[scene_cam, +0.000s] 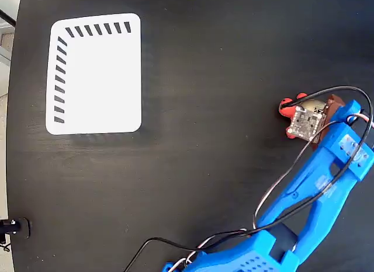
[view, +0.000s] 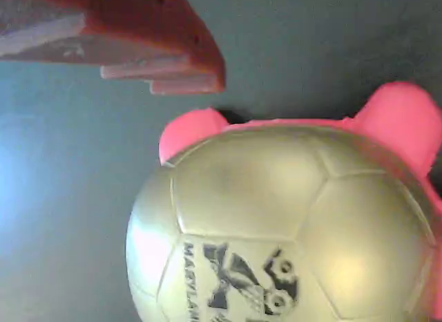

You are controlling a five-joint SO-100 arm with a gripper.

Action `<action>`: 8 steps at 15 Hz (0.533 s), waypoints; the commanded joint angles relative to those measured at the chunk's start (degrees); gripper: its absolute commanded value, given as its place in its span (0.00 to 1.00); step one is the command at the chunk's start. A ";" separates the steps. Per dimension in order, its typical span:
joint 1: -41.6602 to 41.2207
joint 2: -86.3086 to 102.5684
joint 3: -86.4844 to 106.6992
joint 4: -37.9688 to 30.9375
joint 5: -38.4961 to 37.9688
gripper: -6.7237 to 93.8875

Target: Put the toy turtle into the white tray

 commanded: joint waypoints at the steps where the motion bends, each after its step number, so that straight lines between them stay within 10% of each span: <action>1: 0.44 0.70 -4.57 0.35 -0.18 0.63; 8: 0.18 -5.80 -8.53 0.09 0.35 0.63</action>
